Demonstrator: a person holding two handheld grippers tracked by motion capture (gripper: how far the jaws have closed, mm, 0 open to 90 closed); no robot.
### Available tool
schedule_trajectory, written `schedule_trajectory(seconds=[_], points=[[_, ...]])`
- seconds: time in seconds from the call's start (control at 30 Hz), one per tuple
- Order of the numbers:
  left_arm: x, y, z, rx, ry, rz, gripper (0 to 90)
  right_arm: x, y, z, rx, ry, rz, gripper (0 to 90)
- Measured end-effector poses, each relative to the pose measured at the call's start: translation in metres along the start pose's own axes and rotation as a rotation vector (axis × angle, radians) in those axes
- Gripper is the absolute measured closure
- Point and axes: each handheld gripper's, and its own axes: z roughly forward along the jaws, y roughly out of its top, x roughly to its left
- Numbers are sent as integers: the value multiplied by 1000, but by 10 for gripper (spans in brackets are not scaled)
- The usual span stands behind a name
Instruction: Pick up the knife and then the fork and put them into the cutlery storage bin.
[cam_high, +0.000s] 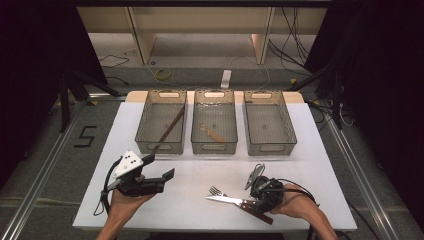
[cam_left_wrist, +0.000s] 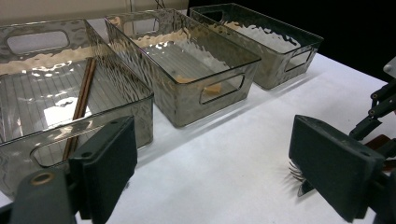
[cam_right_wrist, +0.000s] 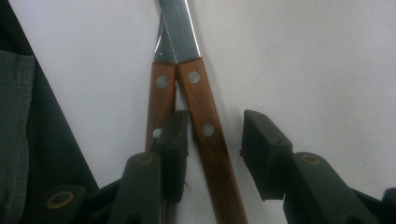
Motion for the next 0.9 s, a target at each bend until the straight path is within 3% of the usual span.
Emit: schedule_trajectory(seconds=[0.13,0.33,0.9], points=[[0,0,0,1,-1,-1,149,0,1,2,19,-6,-38,654],[0,0,0,0,-1,-2,149,1,4,4,22,3,-24,691],[0,0,1,5,-2,0,149,5,9,4,59,5,-114,747]])
